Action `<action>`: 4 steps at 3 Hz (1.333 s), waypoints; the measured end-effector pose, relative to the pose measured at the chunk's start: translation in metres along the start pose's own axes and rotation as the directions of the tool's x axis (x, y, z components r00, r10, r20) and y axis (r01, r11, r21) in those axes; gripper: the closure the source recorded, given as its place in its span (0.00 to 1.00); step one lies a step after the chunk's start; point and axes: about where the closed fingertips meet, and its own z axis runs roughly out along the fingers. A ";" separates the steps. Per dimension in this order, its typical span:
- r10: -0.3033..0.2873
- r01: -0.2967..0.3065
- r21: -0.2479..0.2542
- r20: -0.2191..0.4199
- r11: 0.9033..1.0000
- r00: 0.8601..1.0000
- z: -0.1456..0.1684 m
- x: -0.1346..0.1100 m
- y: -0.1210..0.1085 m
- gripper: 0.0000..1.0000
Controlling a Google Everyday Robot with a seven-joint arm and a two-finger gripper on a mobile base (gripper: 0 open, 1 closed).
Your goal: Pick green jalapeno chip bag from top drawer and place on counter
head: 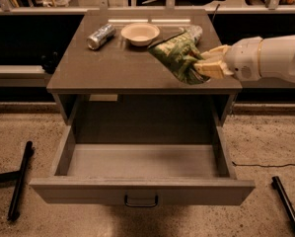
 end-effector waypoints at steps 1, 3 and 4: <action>-0.020 0.020 -0.006 0.065 1.000 0.998 0.020 -0.032 -0.021 1.00; -0.027 0.033 -0.057 0.102 0.998 0.994 0.084 -0.068 -0.042 1.00; 0.001 0.003 -0.058 0.078 0.998 0.997 0.112 -0.066 -0.051 0.82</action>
Offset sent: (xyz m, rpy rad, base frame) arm 0.0882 0.0842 0.0551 0.1005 -0.0752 0.1217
